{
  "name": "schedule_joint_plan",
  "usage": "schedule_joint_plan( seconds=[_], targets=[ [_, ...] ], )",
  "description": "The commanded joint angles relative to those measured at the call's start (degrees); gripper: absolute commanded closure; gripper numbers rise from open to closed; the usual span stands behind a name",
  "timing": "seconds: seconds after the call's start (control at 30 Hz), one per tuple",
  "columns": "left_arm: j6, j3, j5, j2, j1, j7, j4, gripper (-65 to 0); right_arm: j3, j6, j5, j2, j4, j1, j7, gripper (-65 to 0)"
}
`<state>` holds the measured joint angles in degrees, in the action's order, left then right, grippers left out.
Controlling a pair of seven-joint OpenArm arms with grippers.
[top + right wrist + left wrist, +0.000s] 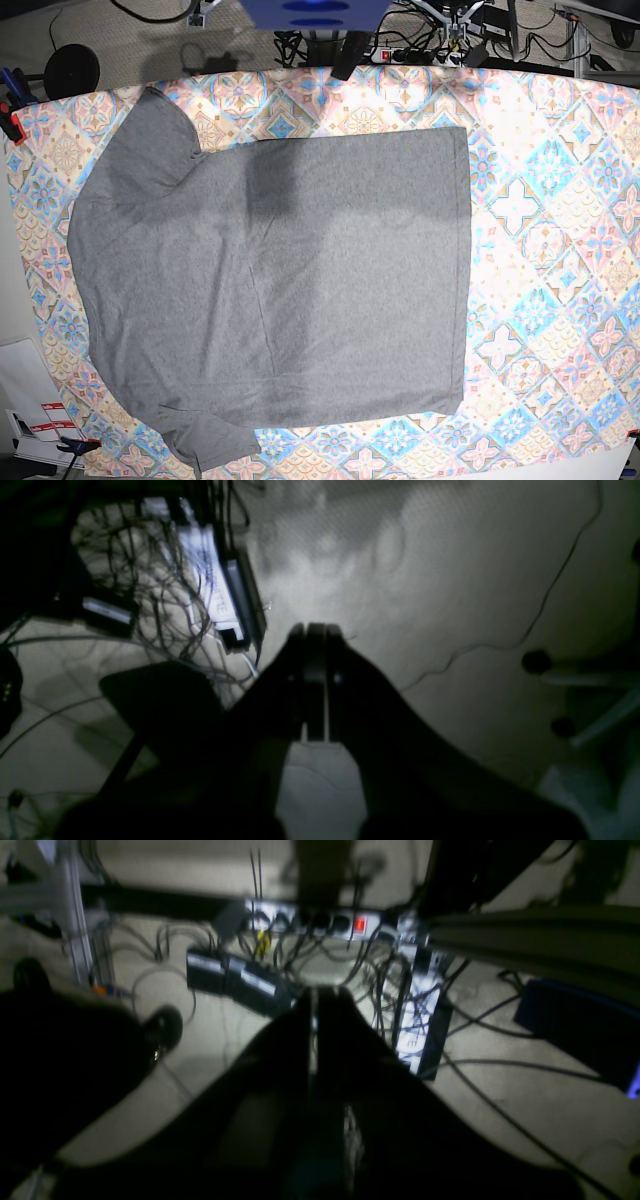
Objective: Fold the T-shirt properly
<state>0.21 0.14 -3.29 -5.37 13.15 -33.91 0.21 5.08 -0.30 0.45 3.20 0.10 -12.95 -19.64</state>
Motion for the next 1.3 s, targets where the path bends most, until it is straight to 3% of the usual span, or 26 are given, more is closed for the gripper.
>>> schedule_joint_plan(
  seconds=[0.0,0.17,0.33,0.67,0.8,1.07,1.27],
  targets=[
    [0.19,-0.19,-0.1,-0.22,1.31,-3.14,-0.08,0.0,-0.03,-0.19,-0.05,0.18,-0.1,-1.34,-2.21,-0.1],
    [0.19,0.08,-0.01,-0.22,4.83,-18.44,-0.08,0.0,-0.2,-0.19,-0.23,0.09,-0.1,-5.64,-16.01,-0.1],
    [0.19,0.08,0.08,-0.13,7.73,-37.61,-0.08,0.0,-0.2,-0.19,-0.23,0.01,-0.1,-9.6,-28.32,-0.1],
    [0.1,0.08,0.08,0.14,8.96,-37.61,0.8,0.0,-0.2,-0.19,-0.23,-0.26,0.03,-15.58,-55.22,-0.1],
    [0.1,0.08,-0.01,0.14,10.9,-37.61,5.81,0.0,-0.2,-0.19,-0.23,-0.26,0.47,-16.72,-54.87,-0.1],
    [0.19,-0.19,-0.18,0.14,26.63,-37.52,38.78,0.0,-0.2,-0.19,-0.23,-0.26,0.82,-16.98,-54.95,-0.1],
    [0.28,-0.19,-0.27,0.84,34.02,-37.43,53.99,0.0,0.15,-0.19,-0.23,-0.26,4.96,-19.36,-54.95,-0.1]
  ],
)
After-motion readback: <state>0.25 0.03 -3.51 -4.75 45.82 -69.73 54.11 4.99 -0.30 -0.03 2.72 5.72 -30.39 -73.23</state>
